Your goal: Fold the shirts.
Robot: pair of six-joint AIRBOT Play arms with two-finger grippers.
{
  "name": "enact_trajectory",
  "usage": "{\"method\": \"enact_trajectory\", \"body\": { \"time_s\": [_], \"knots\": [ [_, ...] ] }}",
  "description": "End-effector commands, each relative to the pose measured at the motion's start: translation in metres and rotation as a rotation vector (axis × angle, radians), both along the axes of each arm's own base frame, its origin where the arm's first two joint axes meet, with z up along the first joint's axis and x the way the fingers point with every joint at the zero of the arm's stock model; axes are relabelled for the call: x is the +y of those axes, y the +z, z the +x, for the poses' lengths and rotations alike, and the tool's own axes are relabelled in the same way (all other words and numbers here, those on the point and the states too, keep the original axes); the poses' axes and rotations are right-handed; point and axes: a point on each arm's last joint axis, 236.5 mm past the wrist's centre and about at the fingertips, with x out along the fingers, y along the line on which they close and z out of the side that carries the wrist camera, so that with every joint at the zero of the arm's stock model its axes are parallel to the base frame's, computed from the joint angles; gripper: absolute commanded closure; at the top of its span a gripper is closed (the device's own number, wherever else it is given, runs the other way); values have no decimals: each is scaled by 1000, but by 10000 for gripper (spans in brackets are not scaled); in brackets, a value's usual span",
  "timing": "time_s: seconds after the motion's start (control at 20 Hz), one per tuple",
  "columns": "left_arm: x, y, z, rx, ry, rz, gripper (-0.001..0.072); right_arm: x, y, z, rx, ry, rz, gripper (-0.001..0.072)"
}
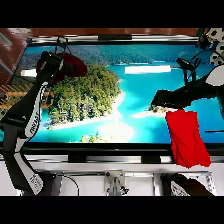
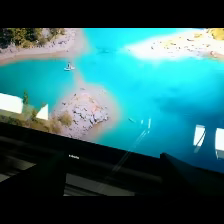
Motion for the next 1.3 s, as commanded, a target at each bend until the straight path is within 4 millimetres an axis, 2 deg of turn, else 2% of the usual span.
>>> {"method": "enact_trajectory", "body": {
  "time_s": [0.0,0.15,0.35,0.4,0.5,0.65,0.75,0.85,0.9,0.95,1.0,1.05,1.1,1.25],
  "knots": [
    [-76,66,-27,-76,-93,-129,678,0,4,12,-50,-20,6,27],
    [-150,108,-96,1,-202,-263,678,1,4,10,-47,-4,8,28],
    [-249,185,-194,0,-448,-495,678,-22,-3,8,-37,-11,-91,28],
    [-269,199,-219,18,-506,-554,678,-33,-4,9,-40,-21,-130,28],
    [-298,214,-265,90,-600,-646,678,-65,-3,8,-26,-61,-216,28],
    [-331,213,-343,319,-733,-759,678,-126,3,1,10,-180,-331,28],
    [-333,192,-373,438,-760,-705,677,-156,3,-5,32,-267,-332,28],
    [-333,158,-390,545,-748,-649,663,-177,4,-7,34,-328,-329,28],
    [-336,143,-395,589,-742,-640,444,-182,5,-5,24,-350,-319,27],
    [-336,131,-398,624,-732,-632,145,-184,5,-3,14,-361,-305,28],
    [-331,123,-395,633,-714,-611,-13,-183,6,-2,10,-363,-295,28],
    [-316,117,-381,620,-672,-562,-13,-181,5,-2,10,-356,-291,28],
    [-292,110,-362,599,-609,-501,-13,-174,5,-2,13,-341,-264,27],
    [-193,84,-298,575,-367,-335,-13,-141,0,-4,27,-244,-145,27]
  ]
}}
